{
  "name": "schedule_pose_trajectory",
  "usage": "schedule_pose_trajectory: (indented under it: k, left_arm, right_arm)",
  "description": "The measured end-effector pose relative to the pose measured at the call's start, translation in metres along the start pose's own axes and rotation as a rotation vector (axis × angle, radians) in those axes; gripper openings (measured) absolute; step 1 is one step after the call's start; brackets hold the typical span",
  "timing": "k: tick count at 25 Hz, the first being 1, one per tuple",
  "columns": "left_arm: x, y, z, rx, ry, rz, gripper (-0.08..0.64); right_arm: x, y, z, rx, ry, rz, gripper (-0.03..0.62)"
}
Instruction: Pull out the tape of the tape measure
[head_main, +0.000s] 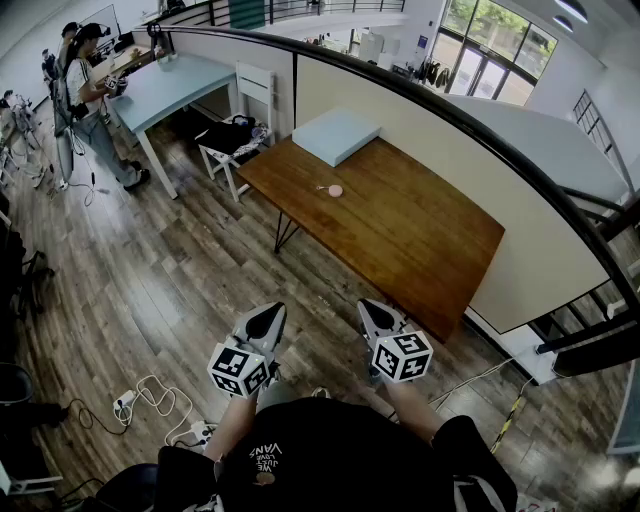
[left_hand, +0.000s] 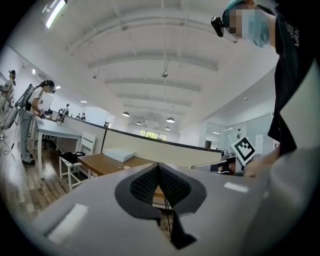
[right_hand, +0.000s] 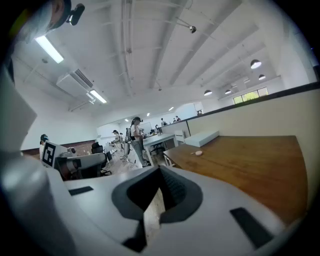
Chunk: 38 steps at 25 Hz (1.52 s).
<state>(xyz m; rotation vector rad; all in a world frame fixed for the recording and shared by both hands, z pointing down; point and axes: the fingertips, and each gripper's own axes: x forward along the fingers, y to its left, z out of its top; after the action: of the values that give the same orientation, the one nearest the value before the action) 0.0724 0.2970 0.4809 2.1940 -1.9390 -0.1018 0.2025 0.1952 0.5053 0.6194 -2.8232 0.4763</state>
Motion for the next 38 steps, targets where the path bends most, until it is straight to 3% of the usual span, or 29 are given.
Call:
schedule_pose_trajectory:
  k: [5, 14, 17, 18, 19, 20, 38]
  left_arm:
    - [0.007, -0.002, 0.001, 0.0, 0.003, -0.003, 0.011]
    - [0.026, 0.015, -0.012, -0.03, 0.025, -0.013, 0.012]
    - [0.04, 0.028, -0.014, -0.053, 0.037, -0.039, 0.048]
    - [0.045, 0.032, -0.014, -0.059, 0.043, -0.047, 0.111]
    - [0.049, 0.037, -0.014, -0.063, 0.052, -0.056, 0.161]
    - [0.053, 0.043, -0.015, -0.065, 0.061, -0.066, 0.166]
    - [0.129, 0.187, 0.02, -0.061, 0.134, -0.269, 0.166]
  right_arm:
    - [0.003, 0.0, 0.005, -0.007, -0.006, 0.03, 0.011]
    - [0.025, -0.014, 0.01, -0.011, -0.034, 0.013, 0.014]
    - [0.041, -0.018, 0.017, -0.005, -0.048, -0.003, 0.03]
    - [0.047, -0.019, 0.019, -0.002, -0.048, -0.007, 0.063]
    - [0.053, -0.02, 0.02, 0.002, -0.043, -0.011, 0.134]
    - [0.06, -0.02, 0.02, 0.004, -0.037, -0.014, 0.167]
    - [0.188, -0.029, 0.054, 0.098, -0.053, -0.229, 0.176]
